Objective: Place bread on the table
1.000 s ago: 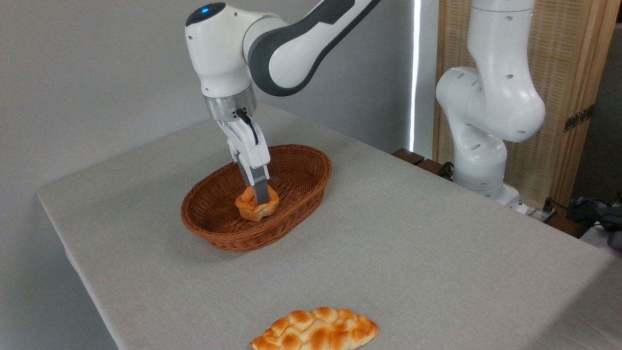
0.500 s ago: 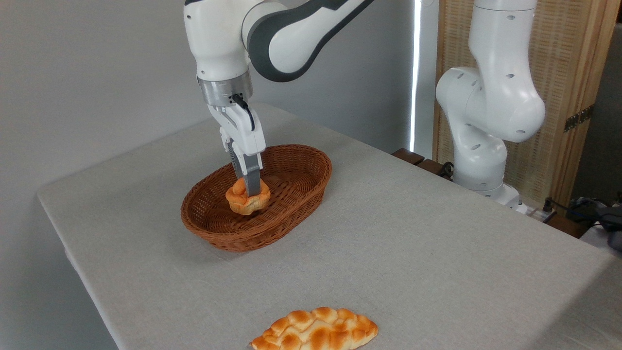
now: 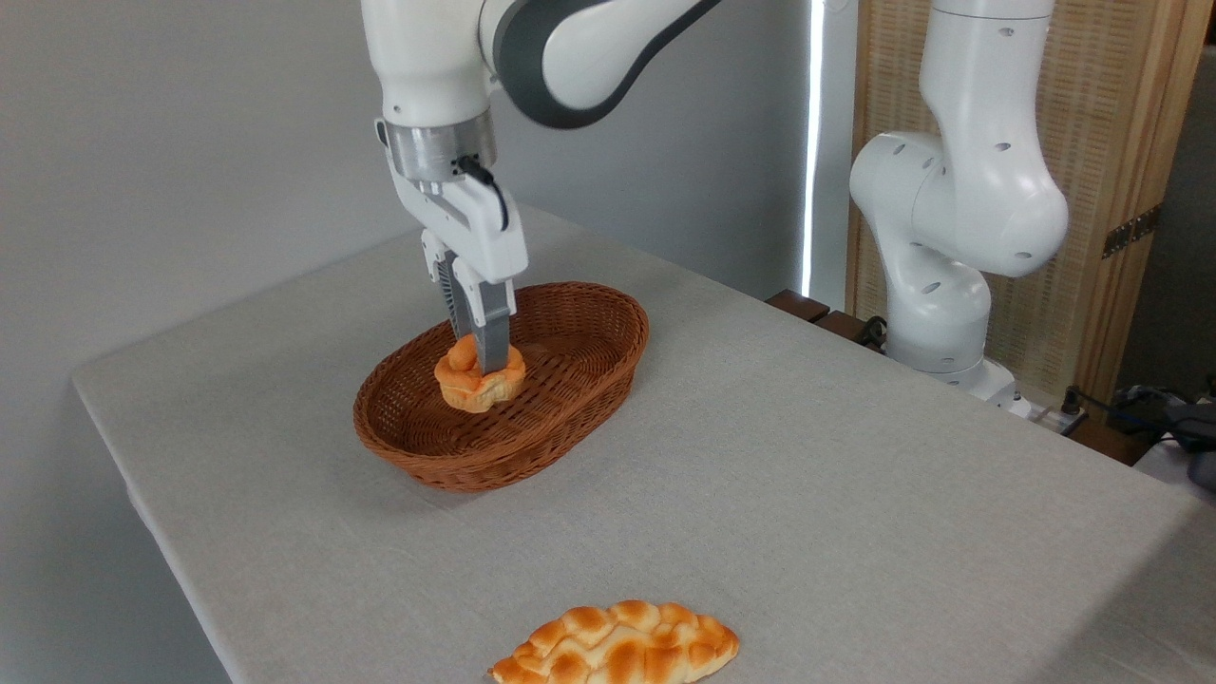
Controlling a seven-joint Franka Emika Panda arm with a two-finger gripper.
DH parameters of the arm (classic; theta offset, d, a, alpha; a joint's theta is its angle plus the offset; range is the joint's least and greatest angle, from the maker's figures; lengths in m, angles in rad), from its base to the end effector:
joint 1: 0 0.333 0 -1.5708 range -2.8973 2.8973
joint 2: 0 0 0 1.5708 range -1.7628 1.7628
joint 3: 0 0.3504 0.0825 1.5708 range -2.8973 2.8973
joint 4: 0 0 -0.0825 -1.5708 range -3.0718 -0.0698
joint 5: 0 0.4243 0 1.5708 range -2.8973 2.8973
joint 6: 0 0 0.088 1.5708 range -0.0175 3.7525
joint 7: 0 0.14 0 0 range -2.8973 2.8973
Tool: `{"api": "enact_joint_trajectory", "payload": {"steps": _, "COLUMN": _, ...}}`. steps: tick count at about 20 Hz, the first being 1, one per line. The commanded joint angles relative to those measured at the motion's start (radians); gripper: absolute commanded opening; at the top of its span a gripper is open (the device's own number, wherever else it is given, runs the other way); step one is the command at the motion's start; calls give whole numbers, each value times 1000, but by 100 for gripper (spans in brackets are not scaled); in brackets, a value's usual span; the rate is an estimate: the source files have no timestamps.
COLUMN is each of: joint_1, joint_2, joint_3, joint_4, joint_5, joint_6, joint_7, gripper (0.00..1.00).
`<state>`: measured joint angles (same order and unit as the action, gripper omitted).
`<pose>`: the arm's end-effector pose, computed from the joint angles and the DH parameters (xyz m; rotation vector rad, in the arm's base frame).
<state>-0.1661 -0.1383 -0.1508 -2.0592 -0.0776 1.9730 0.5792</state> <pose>0.5251 -0.1824 0.4874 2.8099 -1.3000 0.0885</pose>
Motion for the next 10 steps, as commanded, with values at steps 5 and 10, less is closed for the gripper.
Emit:
{"api": "enact_joint_trajectory", "payload": {"steps": 5, "joint_1": 138, "joint_2": -34, "joint_3": 5, "joint_4": 37, "joint_5": -1, "joint_6": -72, "joint_7": 10, "gripper": 40}}
{"api": "enact_joint_trajectory", "payload": {"steps": 10, "joint_1": 246, "joint_2": -32, "joint_3": 4, "joint_4": 33, "joint_5": 2, "joint_6": -72, "joint_7": 16, "gripper": 46}}
